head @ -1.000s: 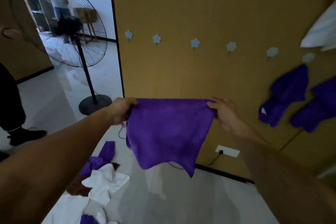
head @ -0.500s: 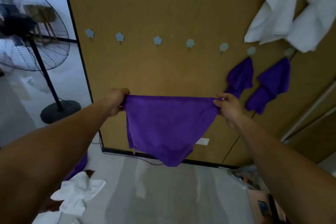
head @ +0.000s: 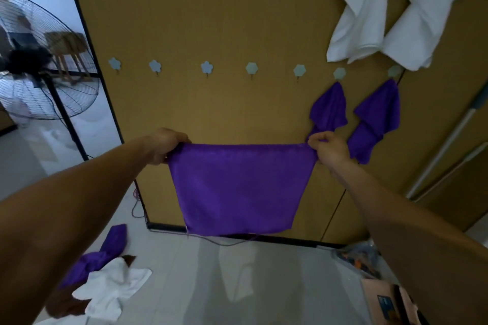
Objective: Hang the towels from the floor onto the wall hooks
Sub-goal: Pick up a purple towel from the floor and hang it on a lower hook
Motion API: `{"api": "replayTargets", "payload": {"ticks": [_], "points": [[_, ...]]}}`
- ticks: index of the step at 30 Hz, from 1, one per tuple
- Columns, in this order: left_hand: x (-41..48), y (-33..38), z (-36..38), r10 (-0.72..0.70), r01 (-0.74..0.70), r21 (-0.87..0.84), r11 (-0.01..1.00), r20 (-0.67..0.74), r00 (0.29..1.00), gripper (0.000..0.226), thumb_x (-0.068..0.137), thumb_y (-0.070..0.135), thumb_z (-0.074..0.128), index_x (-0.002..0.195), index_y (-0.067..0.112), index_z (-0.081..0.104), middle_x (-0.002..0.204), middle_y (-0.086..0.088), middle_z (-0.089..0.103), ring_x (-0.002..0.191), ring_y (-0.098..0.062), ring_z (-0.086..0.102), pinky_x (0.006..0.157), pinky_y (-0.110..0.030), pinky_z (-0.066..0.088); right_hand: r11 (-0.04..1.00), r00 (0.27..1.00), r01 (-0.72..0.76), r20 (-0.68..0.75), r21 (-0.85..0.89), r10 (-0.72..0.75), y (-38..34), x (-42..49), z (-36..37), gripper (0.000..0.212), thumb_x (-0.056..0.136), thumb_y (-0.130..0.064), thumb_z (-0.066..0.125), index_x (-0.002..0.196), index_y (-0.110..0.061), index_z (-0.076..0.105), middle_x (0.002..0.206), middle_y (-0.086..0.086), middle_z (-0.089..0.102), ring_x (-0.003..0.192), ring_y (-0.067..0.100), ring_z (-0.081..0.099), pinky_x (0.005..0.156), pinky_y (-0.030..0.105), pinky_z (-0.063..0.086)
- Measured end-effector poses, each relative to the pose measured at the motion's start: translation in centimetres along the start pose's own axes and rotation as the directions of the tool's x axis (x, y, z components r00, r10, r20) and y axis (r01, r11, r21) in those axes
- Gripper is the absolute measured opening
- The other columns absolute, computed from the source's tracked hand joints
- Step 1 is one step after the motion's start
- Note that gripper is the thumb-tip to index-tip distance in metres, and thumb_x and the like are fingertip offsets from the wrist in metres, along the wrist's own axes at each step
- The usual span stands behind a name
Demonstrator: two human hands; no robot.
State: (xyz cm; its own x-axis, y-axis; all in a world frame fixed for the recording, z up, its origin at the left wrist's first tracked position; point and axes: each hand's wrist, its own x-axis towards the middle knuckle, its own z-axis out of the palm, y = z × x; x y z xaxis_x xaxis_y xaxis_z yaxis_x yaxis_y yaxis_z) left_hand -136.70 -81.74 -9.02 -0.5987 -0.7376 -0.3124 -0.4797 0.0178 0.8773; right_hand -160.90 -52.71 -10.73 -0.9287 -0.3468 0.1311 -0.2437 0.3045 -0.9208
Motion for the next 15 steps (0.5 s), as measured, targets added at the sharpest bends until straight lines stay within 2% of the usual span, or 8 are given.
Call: {"api": "replayTargets", "payload": {"ticks": [2,5,9,11,15], "points": [[-0.3,0.1,0.3,-0.055,0.053,0.031,0.998,0.086,0.995,0.022,0.081,0.022,0.068,0.098,0.008,0.069,0.094,-0.01,0.068,0.084,-0.026,0.064,0.069,-0.034,0.055,0.999,0.999,0.022,0.033,-0.028,-0.021,0.0,0.2,-0.5,0.012,0.089,-0.01,0.062,0.098,-0.006,0.068,0.096,0.006,0.065,0.089,0.018,0.058,0.08,0.036,0.05],[-0.2,0.1,1.1,-0.054,0.047,0.061,0.997,0.118,0.992,0.034,0.078,0.03,0.072,0.107,0.012,0.069,0.105,-0.007,0.068,0.097,-0.026,0.062,0.084,-0.039,0.049,0.999,0.999,0.043,-0.006,-0.009,-0.044,0.2,0.7,-1.2,0.016,0.092,-0.011,0.058,0.101,-0.003,0.068,0.096,0.007,0.065,0.087,0.018,0.057,0.072,0.032,0.046],[-0.2,0.4,1.7,-0.067,0.035,0.121,0.992,0.27,0.961,0.047,0.068,0.038,0.08,0.107,0.014,0.071,0.109,-0.008,0.071,0.105,-0.028,0.064,0.094,-0.041,0.049,0.997,0.998,0.011,0.056,-0.072,-0.007,1.0,1.5,-1.5,0.019,0.094,-0.009,0.055,0.104,0.001,0.067,0.098,0.009,0.064,0.091,0.019,0.056,0.081,0.034,0.046],[-0.2,0.7,1.8,-0.083,0.021,0.179,0.984,0.351,0.933,0.058,0.06,0.04,0.084,0.109,0.013,0.071,0.11,-0.008,0.071,0.108,-0.029,0.063,0.101,-0.044,0.046,0.998,1.0,-0.001,0.024,-0.056,0.002,1.2,1.8,-1.7,0.02,0.094,-0.01,0.055,0.107,0.001,0.067,0.101,0.011,0.065,0.094,0.02,0.057,0.086,0.035,0.047],[0.2,1.5,1.6,-0.1,-0.035,0.316,0.948,0.401,0.911,0.052,0.062,0.028,0.085,0.109,0.013,0.071,0.114,-0.005,0.07,0.114,-0.026,0.059,0.11,-0.045,0.037,0.995,0.999,0.01,0.04,-0.094,-0.006,1.1,2.1,-2.0,0.021,0.097,-0.014,0.053,0.107,-0.002,0.067,0.111,0.012,0.067,0.1,0.023,0.06,0.097,0.041,0.049]]}}
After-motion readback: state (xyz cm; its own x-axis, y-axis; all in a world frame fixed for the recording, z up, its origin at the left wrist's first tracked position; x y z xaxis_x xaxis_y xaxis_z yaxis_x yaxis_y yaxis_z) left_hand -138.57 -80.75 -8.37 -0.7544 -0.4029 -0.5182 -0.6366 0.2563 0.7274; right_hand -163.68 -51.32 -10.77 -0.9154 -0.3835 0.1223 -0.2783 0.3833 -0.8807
